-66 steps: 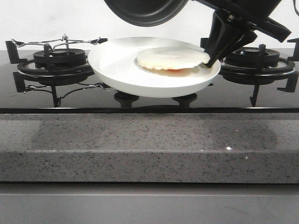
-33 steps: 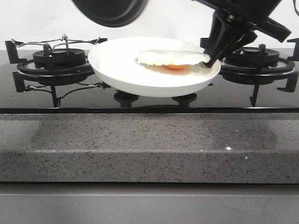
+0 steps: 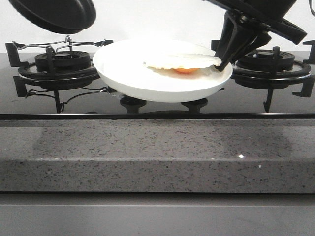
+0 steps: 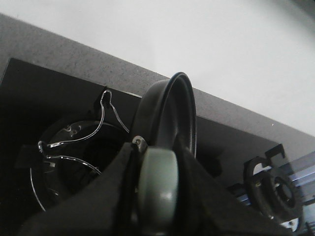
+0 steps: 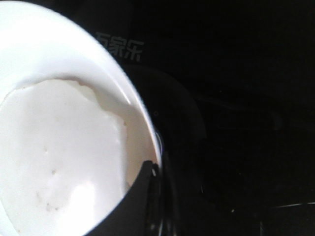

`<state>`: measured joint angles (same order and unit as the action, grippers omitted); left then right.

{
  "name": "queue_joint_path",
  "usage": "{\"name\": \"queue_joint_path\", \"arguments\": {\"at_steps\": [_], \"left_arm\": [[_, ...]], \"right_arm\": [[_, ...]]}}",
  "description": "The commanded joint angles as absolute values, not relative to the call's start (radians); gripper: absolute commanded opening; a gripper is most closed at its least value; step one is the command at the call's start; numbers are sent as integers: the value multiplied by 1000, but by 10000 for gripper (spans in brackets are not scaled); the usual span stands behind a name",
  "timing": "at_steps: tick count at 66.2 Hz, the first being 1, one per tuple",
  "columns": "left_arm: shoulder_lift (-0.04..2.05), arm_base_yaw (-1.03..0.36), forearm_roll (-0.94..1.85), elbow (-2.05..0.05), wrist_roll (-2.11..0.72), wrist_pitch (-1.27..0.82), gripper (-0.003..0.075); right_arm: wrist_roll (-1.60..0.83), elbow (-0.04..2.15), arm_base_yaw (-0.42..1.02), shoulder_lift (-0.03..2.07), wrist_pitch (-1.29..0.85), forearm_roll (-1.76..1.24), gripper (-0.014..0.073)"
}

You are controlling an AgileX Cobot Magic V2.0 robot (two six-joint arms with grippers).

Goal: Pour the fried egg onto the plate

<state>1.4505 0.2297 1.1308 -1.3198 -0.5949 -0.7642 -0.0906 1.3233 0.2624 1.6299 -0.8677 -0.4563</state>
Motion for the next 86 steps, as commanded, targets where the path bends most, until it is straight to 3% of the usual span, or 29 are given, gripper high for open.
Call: {"name": "queue_joint_path", "arguments": {"at_steps": [1,29,52,55,62,75,86], "left_arm": [[1476,282,1326,-1355,-585,-817,-20],[1729,350,1637,-1355,-594,-968,-20],[1808,356,1636,-1355,-594,-1007,-12],[1808,356,1636,-1355,-594,-1012,15],[1808,356,1631,-1355,-594,-1017,160],[1808,359,1583,-1355,-618,-1044,481],[1808,382,1574,-1355,-648,-1096,528]], "right_arm": [[-96,1346,262,1594,-833,-481,-66],[-96,1346,262,1594,-833,-481,-66],[-96,1346,262,1594,-833,-481,-66],[-96,1346,262,1594,-833,-481,-66],[-96,1346,262,1594,-833,-481,-66],[-96,1346,262,1594,-833,-481,-66],[-96,1346,262,1594,-833,-481,-66]]}}
